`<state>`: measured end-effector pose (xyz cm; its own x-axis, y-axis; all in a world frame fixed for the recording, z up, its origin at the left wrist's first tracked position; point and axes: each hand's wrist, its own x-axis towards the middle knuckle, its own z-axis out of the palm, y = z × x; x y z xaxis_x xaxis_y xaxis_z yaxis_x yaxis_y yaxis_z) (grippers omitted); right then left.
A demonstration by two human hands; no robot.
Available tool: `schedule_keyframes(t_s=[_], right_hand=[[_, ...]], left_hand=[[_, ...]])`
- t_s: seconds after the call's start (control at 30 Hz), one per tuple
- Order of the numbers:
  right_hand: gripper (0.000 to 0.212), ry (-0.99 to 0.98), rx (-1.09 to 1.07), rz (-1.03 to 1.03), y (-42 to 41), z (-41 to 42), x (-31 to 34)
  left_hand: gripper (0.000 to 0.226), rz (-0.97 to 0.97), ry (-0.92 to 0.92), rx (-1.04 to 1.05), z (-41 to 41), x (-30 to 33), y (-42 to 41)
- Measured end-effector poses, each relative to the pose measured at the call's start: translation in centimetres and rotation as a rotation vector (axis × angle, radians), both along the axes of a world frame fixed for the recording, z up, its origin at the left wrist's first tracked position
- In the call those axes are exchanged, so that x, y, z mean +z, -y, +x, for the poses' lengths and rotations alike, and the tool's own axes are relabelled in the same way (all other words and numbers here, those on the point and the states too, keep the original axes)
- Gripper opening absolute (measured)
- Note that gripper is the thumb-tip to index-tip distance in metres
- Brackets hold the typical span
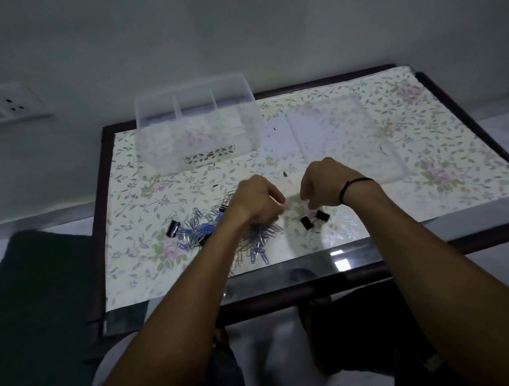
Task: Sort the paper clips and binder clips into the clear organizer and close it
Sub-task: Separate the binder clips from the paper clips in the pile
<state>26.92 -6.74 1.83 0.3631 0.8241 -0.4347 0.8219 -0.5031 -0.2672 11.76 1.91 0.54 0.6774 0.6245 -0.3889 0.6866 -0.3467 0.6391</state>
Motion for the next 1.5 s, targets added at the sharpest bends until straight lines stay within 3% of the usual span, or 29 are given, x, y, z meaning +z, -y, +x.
schedule_keyframes(t_s=[0.1, 0.23, 0.4, 0.57, 0.7, 0.83, 1.17, 1.3, 1.4, 1.5], right_hand=[[0.017, -0.048, 0.081, 0.156, -1.0, -1.6, 0.2], [0.023, -0.077, 0.176, 0.201, -2.7, -3.3, 0.1], [0.032, -0.088, 0.241, 0.225, -4.8, -6.0, -0.3], [0.037, -0.005, 0.318, 0.19, -5.4, -8.6, -2.0], [0.028, -0.018, 0.273, 0.203, -5.5, -8.9, -2.7], [0.02, -0.041, 0.263, 0.183, -5.5, -8.3, -2.2], [0.02, -0.086, 0.195, 0.254, -6.2, -7.1, -0.5], [0.025, -0.087, 0.189, 0.276, -6.2, -6.7, 0.0], [0.025, -0.094, 0.183, 0.277, -6.0, -6.4, 0.2], [0.026, -0.106, 0.19, 0.251, -5.9, -6.4, 0.3]], left_hand=[[0.018, 0.037, 0.056, 0.152, -3.1, 0.8, -3.2], [0.014, 0.133, 0.027, 0.228, -7.1, 0.3, -5.6], [0.027, 0.138, -0.099, 0.091, -7.8, -0.8, -5.6], [0.058, 0.216, -0.178, -0.027, -6.8, -1.3, -4.6], [0.045, 0.358, -0.171, -0.045, -6.3, -2.0, -3.5], [0.021, 0.213, -0.11, 0.035, -7.2, -1.6, -4.5], [0.001, -0.119, 0.128, 0.352, -8.9, -0.6, -7.1], [0.015, -0.271, 0.18, 0.454, -9.0, -0.2, -7.5], [0.009, -0.266, 0.167, 0.438, -9.2, 0.0, -7.7], [0.02, -0.257, 0.145, 0.41, -9.5, 0.1, -8.1]])
